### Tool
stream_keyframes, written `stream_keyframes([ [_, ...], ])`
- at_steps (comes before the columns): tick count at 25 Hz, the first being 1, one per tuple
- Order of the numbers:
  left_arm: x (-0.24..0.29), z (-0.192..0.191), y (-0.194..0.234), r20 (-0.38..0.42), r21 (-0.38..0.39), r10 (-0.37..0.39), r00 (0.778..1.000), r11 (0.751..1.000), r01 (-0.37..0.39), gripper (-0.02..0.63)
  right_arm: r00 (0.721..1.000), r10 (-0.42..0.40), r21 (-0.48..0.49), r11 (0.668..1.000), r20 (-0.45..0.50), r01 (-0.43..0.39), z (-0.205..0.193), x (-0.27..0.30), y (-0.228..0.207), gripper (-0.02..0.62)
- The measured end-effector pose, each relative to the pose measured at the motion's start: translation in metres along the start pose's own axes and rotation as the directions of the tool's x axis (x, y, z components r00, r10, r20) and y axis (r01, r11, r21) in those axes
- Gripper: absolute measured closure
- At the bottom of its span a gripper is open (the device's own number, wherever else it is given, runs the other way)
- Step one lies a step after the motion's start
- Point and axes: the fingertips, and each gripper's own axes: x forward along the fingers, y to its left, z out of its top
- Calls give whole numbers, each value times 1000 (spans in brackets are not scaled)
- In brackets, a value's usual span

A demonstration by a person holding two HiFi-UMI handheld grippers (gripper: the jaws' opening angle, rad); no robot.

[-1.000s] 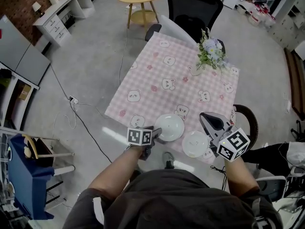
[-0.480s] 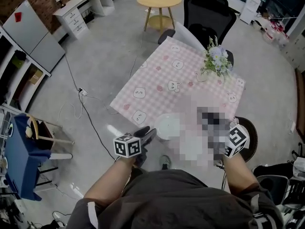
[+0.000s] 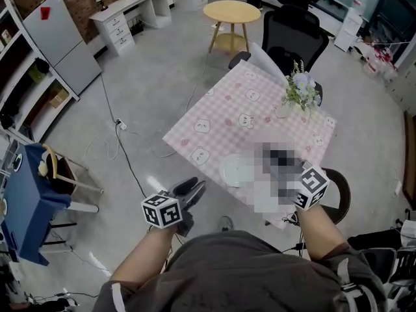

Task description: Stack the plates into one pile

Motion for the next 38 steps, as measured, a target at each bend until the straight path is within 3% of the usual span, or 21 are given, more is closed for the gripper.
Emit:
stream_keyframes([
  [10, -75, -34, -27, -18, -45, -101, 995, 994, 101, 445, 999, -53, -24, 998, -6, 53, 8, -23, 91, 601],
  [19, -88, -71, -55, -54, -115, -170, 984, 980, 163, 445, 994, -101, -57, 993, -31, 99, 12, -66, 130, 601],
  [27, -37, -110, -79, -152, -189, -193, 969, 968, 164, 445, 993, -115, -52, 992, -33, 113, 4, -110, 108, 601],
  [34, 58, -144, -95, -232, -198, -161, 959, 973, 116, 443, 993, -103, -23, 995, -57, 102, -26, -162, 51, 601],
  [38, 110, -175, -87, -292, -194, -100, 951, 980, 44, 434, 993, -91, -6, 996, -80, 91, -47, -188, 19, 601],
])
